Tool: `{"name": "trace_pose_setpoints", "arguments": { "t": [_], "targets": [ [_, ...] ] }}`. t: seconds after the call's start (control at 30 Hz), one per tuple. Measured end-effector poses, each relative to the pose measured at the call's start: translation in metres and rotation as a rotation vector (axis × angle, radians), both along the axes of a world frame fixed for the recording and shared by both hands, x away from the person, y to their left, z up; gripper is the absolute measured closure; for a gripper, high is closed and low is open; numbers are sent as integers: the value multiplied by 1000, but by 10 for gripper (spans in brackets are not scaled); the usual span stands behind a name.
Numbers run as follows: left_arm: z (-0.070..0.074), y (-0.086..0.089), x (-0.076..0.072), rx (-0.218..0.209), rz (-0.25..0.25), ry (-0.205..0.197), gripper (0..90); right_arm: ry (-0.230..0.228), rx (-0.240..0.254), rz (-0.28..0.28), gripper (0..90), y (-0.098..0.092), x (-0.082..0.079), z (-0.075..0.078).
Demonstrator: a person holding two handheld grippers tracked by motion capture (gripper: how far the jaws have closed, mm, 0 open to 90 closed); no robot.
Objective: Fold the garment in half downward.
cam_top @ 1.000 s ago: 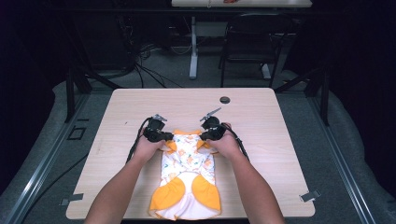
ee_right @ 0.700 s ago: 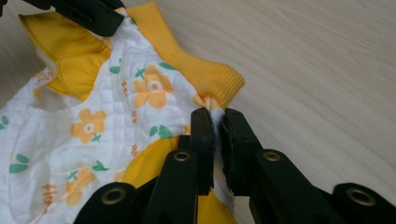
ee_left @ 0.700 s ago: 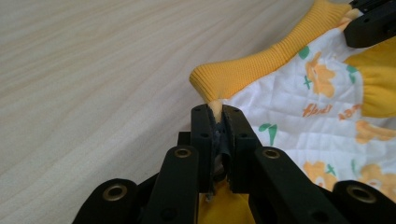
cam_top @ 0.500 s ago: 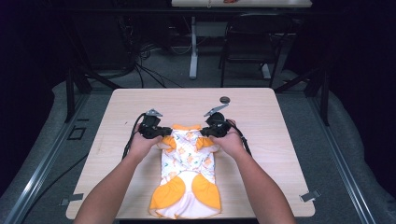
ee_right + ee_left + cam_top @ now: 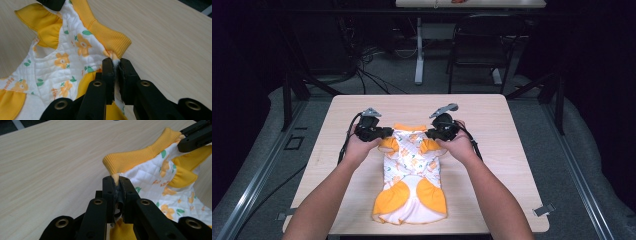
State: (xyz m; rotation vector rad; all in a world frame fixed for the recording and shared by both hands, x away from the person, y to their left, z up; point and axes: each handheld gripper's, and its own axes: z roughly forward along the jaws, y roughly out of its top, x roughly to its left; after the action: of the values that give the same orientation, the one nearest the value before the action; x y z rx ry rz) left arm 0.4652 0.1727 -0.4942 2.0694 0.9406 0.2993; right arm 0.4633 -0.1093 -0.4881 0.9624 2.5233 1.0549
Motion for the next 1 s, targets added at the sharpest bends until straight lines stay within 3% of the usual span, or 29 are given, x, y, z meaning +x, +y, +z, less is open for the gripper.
{"name": "trace_pose_setpoints", "arguments": {
  "t": [0.37, 0.53, 0.63, 0.8, 1.0],
  "targets": [
    [23, 4, 0, -12, 9, -52, 844, -65, -23, 12, 833, 6, -3, 30],
    [31, 3, 0, -9, 14, -69, 844, -78, -24, 12, 833, 5, -3, 36],
    [38, 1, -2, 16, 10, -106, 844, -94, -11, 11, 834, 5, -4, 41],
    [46, 1, -4, 17, 11, -138, 845, -122, -2, 9, 833, 3, -5, 49],
    [43, 0, -7, 33, -5, -144, 845, -130, -33, 15, 834, 3, -7, 47]
  ]
}}
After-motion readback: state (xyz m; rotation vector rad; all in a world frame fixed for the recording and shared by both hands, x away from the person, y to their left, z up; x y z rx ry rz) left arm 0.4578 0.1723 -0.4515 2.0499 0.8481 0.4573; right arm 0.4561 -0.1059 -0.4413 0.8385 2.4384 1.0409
